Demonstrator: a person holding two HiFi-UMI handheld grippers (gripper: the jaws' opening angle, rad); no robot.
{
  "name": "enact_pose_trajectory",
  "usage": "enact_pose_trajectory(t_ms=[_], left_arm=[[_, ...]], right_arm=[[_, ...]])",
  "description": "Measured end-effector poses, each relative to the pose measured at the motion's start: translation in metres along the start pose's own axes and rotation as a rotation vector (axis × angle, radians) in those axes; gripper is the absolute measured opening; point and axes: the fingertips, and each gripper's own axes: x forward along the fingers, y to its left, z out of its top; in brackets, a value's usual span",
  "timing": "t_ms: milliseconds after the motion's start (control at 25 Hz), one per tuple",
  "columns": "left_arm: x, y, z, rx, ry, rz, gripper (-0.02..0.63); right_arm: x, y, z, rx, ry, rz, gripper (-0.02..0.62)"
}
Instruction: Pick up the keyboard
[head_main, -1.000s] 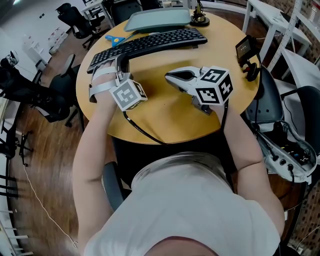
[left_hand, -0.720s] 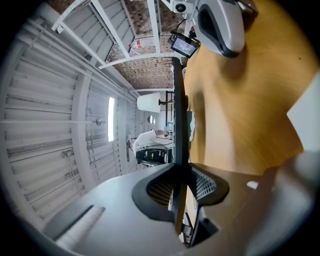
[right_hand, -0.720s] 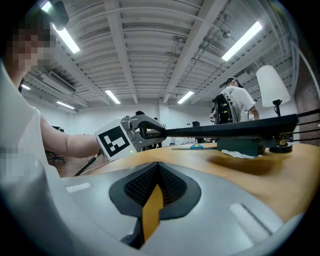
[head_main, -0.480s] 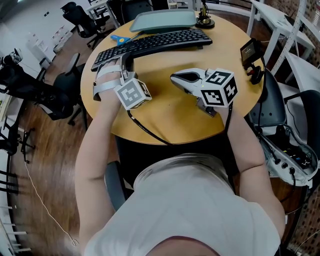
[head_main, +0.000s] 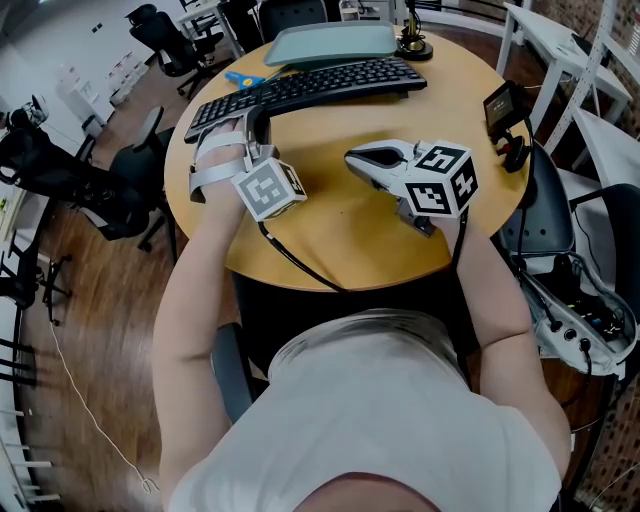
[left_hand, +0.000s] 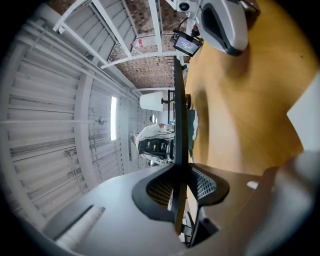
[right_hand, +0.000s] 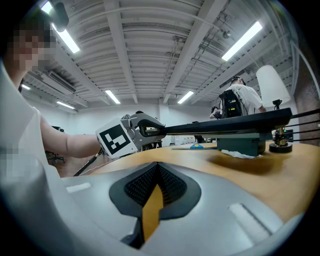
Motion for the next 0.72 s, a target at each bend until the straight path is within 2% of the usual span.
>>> enact_pose_trajectory(t_ms=[720], left_arm=[[-0.0041,0.0098,0.0025,-0.031,-0.015,0.018,0.089]], right_arm=[[-0.0001,-0.0002,-0.0009,-0.001,0.0,0.0,0.002]])
